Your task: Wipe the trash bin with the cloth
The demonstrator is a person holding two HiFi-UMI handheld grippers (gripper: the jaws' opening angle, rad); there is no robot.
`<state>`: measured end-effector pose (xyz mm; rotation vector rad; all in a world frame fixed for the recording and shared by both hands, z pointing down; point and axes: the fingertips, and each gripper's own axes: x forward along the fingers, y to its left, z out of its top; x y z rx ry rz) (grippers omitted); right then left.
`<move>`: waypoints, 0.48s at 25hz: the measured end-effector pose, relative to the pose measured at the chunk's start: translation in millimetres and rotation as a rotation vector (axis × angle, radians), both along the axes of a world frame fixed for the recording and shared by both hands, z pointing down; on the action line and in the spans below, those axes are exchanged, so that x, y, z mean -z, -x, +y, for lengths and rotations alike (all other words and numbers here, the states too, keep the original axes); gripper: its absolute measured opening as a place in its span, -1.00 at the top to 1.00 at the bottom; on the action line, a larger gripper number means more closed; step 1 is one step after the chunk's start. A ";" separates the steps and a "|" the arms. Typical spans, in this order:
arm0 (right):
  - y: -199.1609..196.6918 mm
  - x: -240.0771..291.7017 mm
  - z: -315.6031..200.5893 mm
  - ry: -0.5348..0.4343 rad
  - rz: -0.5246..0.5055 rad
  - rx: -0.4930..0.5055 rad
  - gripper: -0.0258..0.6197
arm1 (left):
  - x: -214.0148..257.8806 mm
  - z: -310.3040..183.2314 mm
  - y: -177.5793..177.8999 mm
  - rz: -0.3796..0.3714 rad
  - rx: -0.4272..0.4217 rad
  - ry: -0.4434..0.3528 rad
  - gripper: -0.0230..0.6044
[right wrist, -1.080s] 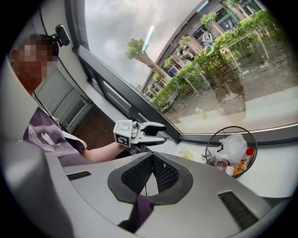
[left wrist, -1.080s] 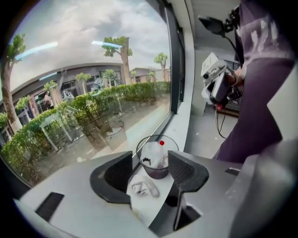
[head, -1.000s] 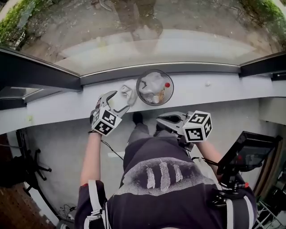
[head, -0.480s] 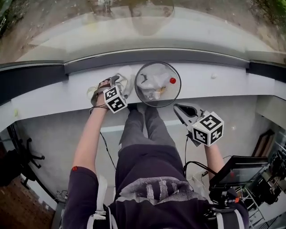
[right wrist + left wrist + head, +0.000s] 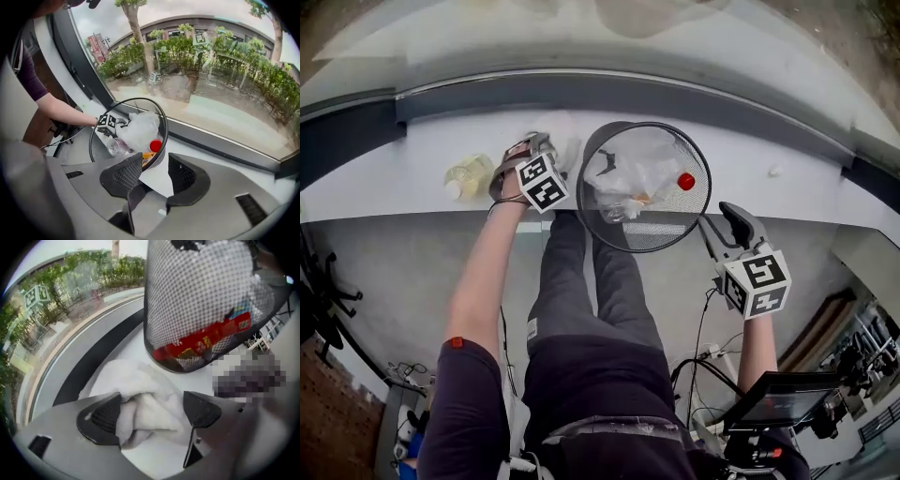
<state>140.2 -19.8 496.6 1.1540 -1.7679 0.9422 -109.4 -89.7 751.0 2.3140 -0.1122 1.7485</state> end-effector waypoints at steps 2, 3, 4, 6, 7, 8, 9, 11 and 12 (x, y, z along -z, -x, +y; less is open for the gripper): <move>3.5 -12.1 1.8 0.027 -0.036 0.001 0.44 | -11.8 -1.2 -0.2 -0.004 0.011 -0.007 -0.16; 5.2 -16.2 1.1 0.039 -0.062 -0.009 0.44 | -14.8 -3.6 -0.1 -0.004 0.020 -0.012 0.04; 6.7 -19.7 -0.2 0.054 -0.090 -0.024 0.45 | -15.9 -7.1 -0.4 -0.001 0.035 -0.016 0.17; 9.0 -26.6 -1.6 0.093 -0.141 -0.065 0.45 | -14.2 -13.3 -1.5 0.021 0.100 -0.002 0.50; 9.4 -29.8 -1.2 0.113 -0.161 -0.097 0.46 | -11.2 -15.2 -1.5 0.043 0.154 0.016 0.63; 9.2 -32.2 -0.5 0.131 -0.184 -0.141 0.50 | -4.1 -17.7 -1.5 0.080 0.217 0.032 0.68; 8.4 -33.9 0.3 0.148 -0.214 -0.199 0.55 | 9.4 -22.6 -2.0 0.135 0.280 0.035 0.70; 5.8 -35.3 0.6 0.174 -0.285 -0.320 0.65 | 56.3 -40.8 -5.4 0.295 0.391 -0.002 0.72; 3.7 -35.2 0.1 0.182 -0.312 -0.368 0.68 | 85.5 -51.6 -8.5 0.390 0.440 -0.022 0.72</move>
